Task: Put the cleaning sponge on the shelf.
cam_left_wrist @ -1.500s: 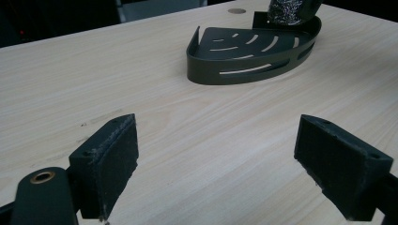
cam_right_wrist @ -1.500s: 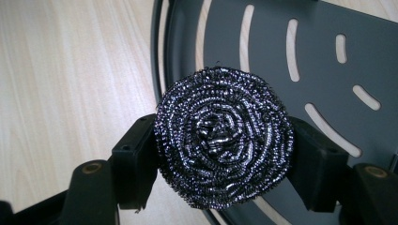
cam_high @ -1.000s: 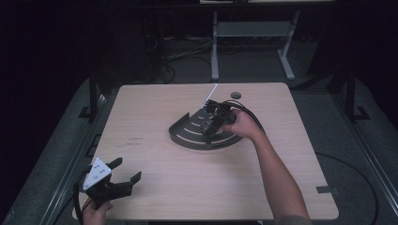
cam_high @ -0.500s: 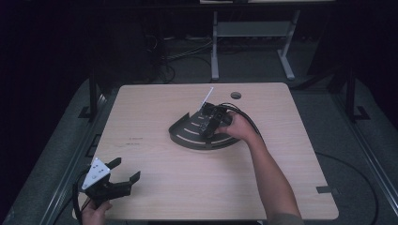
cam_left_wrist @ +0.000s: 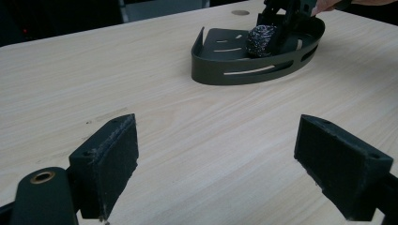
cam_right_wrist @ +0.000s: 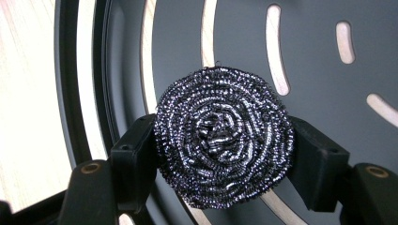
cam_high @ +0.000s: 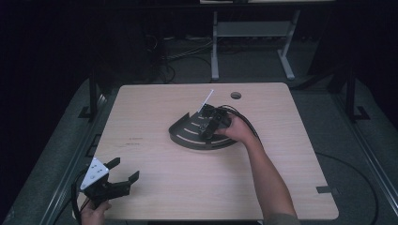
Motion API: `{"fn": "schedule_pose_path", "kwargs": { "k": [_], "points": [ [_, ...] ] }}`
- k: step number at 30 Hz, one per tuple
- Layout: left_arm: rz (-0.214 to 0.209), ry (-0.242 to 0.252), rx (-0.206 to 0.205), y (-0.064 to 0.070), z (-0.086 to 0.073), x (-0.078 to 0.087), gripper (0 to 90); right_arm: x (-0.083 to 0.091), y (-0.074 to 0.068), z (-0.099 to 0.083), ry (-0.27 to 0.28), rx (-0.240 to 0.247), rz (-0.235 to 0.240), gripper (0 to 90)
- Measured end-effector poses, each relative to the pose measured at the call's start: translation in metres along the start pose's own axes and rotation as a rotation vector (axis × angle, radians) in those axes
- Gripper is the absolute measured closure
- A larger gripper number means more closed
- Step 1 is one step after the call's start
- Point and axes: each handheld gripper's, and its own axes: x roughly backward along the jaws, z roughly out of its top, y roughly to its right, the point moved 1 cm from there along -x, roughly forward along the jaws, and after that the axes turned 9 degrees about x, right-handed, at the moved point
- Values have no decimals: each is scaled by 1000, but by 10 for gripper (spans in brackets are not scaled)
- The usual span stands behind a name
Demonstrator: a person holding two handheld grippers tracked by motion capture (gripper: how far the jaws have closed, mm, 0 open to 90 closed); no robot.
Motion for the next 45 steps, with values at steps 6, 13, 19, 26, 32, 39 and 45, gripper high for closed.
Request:
{"fn": "schedule_pose_path", "kwargs": {
  "k": [6,13,19,26,32,39,45],
  "points": [
    [-2,-4,-5,1,0,-1,133,-3,1,-1,-15,-3,-6,313],
    [2,-1,0,-1,0,0,133,-5,3,-3,-12,-21,3,308],
    [2,-2,-1,-1,0,0,133,-3,4,-5,-26,-19,0,296],
    [1,-4,-4,0,0,0,132,-2,4,-6,-26,-27,6,293],
    [2,-5,4,0,-1,-1,133,-2,3,-5,-33,-26,11,274],
    [5,-4,0,0,-1,1,132,3,1,-6,-23,-30,13,237],
    [6,-5,1,0,-1,1,133,10,0,-5,-3,-31,9,196]
  ]
}}
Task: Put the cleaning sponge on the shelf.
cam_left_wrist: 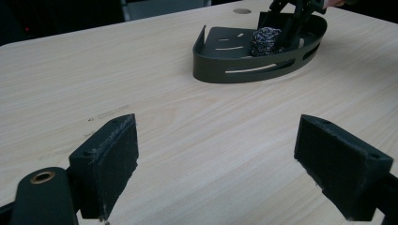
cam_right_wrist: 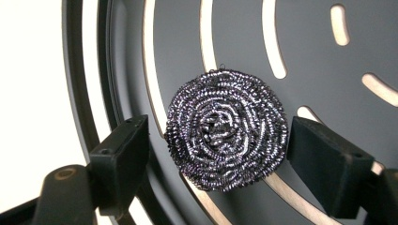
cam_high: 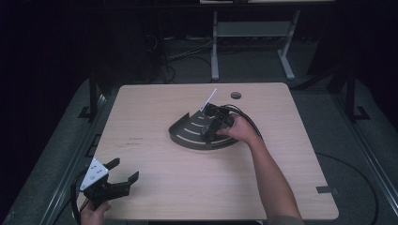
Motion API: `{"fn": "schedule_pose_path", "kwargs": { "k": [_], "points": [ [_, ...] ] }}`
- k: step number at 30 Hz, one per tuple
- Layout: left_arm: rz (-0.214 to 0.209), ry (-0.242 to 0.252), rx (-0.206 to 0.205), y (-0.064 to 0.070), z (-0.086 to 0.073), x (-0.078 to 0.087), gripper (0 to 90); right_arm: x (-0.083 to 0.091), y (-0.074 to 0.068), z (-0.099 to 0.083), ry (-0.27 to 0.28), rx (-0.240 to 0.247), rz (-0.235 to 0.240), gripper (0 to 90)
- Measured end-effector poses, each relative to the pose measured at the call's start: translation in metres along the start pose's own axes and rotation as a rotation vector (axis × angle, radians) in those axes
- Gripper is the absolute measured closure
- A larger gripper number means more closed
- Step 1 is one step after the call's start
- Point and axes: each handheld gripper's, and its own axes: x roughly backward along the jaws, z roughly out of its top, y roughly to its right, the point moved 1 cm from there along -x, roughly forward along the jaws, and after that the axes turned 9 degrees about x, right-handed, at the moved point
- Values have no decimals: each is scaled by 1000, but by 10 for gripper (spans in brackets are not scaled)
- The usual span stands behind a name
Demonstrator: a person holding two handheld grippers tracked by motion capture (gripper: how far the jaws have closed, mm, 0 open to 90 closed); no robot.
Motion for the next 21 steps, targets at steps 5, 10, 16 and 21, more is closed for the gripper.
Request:
{"fn": "schedule_pose_path", "kwargs": {
  "k": [5,10,16,21],
  "points": [
    [2,3,3,0,0,1,132,10,-1,-1,23,-2,-4,187],
    [1,1,4,0,0,0,133,17,-6,-2,34,1,-7,184],
    [-2,0,1,2,0,0,132,28,-11,-4,45,12,-12,182],
    [3,-1,3,0,0,0,132,36,-15,-9,69,15,-12,183]
  ]
}}
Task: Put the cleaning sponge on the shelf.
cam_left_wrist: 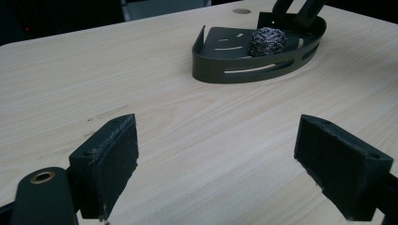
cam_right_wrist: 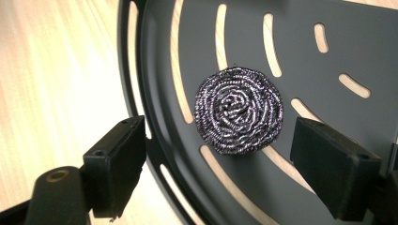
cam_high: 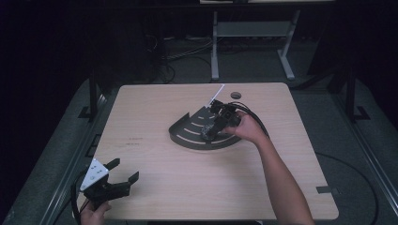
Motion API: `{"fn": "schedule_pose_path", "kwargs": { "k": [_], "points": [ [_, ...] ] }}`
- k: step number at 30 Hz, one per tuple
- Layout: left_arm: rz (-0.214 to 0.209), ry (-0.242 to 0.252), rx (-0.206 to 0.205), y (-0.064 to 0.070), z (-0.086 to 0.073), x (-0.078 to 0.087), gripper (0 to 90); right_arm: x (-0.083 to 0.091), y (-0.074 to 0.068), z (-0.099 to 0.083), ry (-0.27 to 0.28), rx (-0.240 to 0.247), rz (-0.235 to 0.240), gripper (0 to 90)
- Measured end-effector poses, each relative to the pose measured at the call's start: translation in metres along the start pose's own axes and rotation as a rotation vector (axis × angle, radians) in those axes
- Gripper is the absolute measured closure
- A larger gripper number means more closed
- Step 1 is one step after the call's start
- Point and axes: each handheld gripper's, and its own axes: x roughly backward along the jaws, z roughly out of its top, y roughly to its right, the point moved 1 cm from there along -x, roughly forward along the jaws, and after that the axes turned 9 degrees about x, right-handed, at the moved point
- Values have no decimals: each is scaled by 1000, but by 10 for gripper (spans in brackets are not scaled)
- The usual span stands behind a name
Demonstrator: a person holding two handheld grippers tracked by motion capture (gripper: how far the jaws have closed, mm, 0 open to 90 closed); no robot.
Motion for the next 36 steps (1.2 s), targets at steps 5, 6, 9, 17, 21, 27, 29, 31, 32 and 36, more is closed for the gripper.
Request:
{"fn": "schedule_pose_path", "kwargs": {
  "k": [5,6,9,17,21,27,29,31,32,36],
  "points": [
    [2,3,1,0,0,0,132,6,-3,-8,10,-4,-5,182],
    [2,1,-1,0,0,0,133,7,-4,-10,5,-7,-6,181],
    [3,3,0,0,0,0,133,10,-6,-14,14,0,-8,180],
    [0,0,-4,1,0,-1,132,16,-14,-23,17,2,-8,181],
    [1,-1,-4,1,0,-1,132,20,-18,-27,24,8,-12,181],
    [-1,-3,-6,2,-1,-1,133,27,-25,-36,26,10,-13,181],
    [-1,-4,-6,2,-1,-2,132,29,-28,-39,33,14,-13,181],
    [0,-3,-5,2,-1,-2,132,31,-30,-41,32,15,-15,181],
    [1,-4,-5,2,-1,-2,132,31,-31,-42,31,16,-14,180],
    [0,-4,-5,2,-1,-2,132,35,-36,-48,33,21,-18,181]
  ]
}}
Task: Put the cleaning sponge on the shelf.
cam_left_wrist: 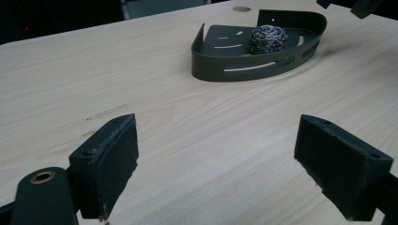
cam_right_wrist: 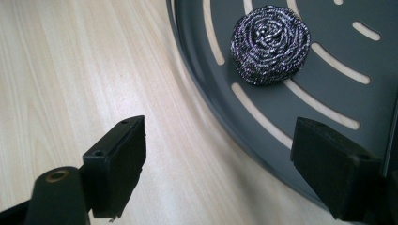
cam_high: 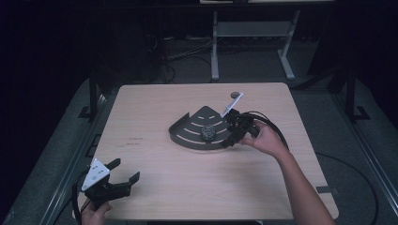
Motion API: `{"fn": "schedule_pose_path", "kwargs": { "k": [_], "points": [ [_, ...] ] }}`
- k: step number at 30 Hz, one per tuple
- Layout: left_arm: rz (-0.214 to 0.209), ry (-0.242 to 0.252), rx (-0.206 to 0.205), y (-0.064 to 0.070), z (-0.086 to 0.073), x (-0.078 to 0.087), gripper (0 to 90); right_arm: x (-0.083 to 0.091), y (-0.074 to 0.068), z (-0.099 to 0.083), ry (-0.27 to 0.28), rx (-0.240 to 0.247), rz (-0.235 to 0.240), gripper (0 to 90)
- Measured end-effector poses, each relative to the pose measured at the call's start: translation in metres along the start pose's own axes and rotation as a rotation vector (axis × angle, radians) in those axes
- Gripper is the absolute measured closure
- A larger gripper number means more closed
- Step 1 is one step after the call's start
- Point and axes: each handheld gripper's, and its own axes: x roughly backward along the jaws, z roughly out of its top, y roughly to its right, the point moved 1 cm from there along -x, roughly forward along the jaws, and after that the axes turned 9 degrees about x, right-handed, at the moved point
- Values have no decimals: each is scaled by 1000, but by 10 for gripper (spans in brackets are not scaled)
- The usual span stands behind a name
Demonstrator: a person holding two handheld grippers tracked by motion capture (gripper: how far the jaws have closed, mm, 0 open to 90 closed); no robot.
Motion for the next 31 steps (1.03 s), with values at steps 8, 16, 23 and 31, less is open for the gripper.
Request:
{"fn": "schedule_pose_path", "kwargs": {
  "k": [8,16,23,31],
  "points": [
    [-1,-3,-4,1,0,0,132,5,-10,-16,-1,-7,3,184],
    [-2,-4,-5,2,0,-1,132,8,-17,-25,-5,-7,1,179],
    [-5,-5,-5,2,0,-2,132,9,-24,-37,-7,-16,6,180],
    [-8,-10,-8,3,0,-3,132,6,-36,-53,-9,-25,8,176]
  ]
}}
